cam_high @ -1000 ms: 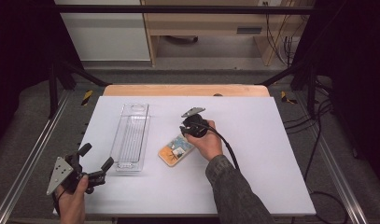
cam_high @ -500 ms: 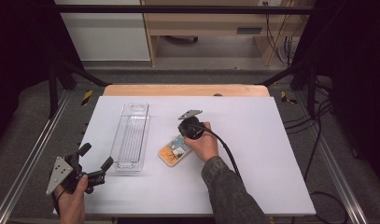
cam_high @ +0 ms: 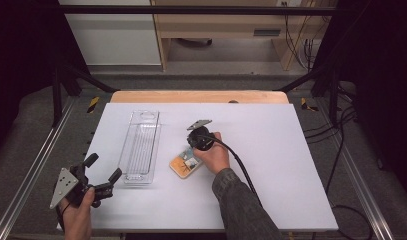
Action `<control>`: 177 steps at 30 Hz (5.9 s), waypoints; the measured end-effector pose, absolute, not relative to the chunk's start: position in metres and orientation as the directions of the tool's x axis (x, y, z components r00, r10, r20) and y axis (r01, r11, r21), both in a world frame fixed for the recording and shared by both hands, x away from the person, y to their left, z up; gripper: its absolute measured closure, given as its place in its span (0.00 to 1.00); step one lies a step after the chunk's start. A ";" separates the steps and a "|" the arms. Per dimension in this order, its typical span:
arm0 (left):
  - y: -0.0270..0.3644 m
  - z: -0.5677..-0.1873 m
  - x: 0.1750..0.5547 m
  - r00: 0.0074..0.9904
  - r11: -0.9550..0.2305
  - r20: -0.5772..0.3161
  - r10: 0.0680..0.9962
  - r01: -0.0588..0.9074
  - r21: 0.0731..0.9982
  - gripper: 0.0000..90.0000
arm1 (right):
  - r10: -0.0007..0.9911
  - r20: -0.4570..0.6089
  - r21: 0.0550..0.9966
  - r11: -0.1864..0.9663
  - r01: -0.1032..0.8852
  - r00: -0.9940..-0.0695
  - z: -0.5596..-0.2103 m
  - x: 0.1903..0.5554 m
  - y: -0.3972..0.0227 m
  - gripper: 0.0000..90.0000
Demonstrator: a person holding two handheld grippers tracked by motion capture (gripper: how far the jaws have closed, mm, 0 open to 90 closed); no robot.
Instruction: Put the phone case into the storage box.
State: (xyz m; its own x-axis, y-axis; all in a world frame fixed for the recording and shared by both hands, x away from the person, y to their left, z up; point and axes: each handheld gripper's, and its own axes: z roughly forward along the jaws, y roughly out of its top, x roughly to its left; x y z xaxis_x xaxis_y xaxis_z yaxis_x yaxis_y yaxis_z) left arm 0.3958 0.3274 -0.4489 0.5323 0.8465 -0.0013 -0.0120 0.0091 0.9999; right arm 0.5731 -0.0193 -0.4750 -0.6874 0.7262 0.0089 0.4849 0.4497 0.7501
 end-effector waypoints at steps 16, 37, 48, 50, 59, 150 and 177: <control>0.328 -0.449 0.396 0.529 0.012 -0.005 0.849 -0.011 1.000 0.02 | 0.719 -0.048 0.705 0.516 0.487 -0.693 -0.486 0.577 -0.006 1.00; 0.328 -0.450 0.396 0.524 0.008 -0.007 0.852 0.001 1.000 0.02 | 0.675 -0.013 0.620 0.584 0.523 -0.738 -0.480 0.540 -0.028 1.00; 0.325 -0.450 0.396 0.529 0.001 -0.002 0.848 0.003 1.000 0.02 | 0.660 0.020 0.626 0.577 0.525 -0.751 -0.481 0.512 -0.040 1.00; 0.325 -0.450 0.396 0.530 -0.001 -0.001 0.848 0.003 1.000 0.02 | 0.656 0.022 0.628 0.578 0.521 -0.755 -0.481 0.509 -0.041 1.00; 0.324 -0.451 0.396 0.534 0.007 -0.010 0.845 0.007 1.000 0.02 | 0.667 0.035 0.666 0.540 0.515 -0.744 -0.483 0.505 -0.043 1.00; 0.269 -0.431 0.384 0.634 -0.138 0.041 0.772 0.104 0.985 0.01 | 0.907 0.048 0.973 0.052 0.226 -0.418 -0.470 0.406 -0.228 0.05; 0.133 -0.436 0.414 0.827 -0.557 0.144 0.544 0.228 0.798 0.04 | 0.910 0.052 0.979 0.036 0.203 -0.411 -0.473 0.403 -0.235 0.06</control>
State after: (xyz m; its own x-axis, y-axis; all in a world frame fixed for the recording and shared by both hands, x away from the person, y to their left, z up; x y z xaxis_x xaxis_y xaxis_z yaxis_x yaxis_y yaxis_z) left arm 0.4142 0.1329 -0.4364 0.8266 0.5441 0.1440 0.2278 -0.5573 0.7984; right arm 0.4035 -0.2348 -0.4725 -0.4115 0.9099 0.0519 0.2027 0.0358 0.9786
